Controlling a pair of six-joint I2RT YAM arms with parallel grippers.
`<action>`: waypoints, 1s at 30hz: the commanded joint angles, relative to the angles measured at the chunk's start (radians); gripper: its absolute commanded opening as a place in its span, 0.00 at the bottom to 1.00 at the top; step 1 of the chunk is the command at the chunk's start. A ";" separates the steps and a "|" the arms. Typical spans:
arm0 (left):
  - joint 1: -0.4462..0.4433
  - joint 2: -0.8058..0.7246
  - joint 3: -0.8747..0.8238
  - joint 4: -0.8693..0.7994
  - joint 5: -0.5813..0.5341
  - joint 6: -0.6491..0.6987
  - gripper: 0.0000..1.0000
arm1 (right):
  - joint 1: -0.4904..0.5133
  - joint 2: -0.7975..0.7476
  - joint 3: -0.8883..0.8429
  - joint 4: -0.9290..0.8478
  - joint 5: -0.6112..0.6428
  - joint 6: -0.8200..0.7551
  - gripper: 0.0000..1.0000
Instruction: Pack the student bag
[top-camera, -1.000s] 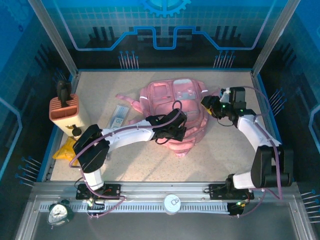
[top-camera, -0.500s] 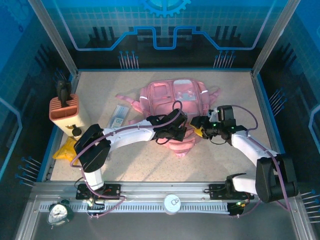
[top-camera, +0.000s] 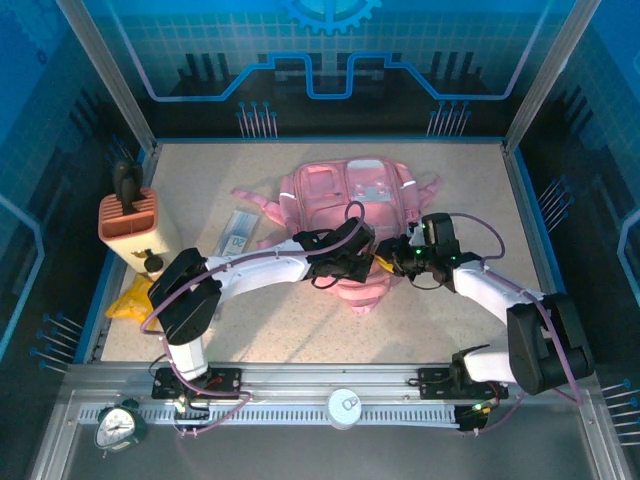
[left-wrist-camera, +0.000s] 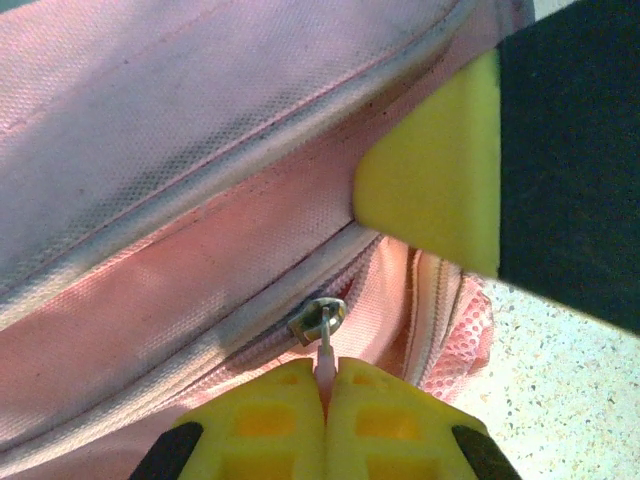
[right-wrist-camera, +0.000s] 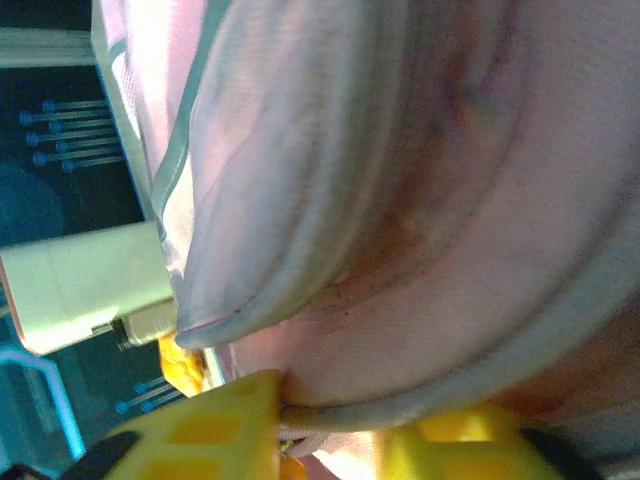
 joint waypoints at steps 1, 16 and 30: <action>-0.002 -0.034 0.036 -0.038 -0.038 0.013 0.00 | 0.001 -0.003 -0.002 0.004 0.063 -0.012 0.18; 0.074 -0.179 -0.181 -0.096 -0.191 0.091 0.00 | -0.162 -0.037 0.073 -0.103 -0.015 -0.109 0.00; 0.129 -0.132 -0.152 0.083 0.018 0.048 0.00 | -0.280 0.125 0.314 -0.252 -0.093 -0.269 0.01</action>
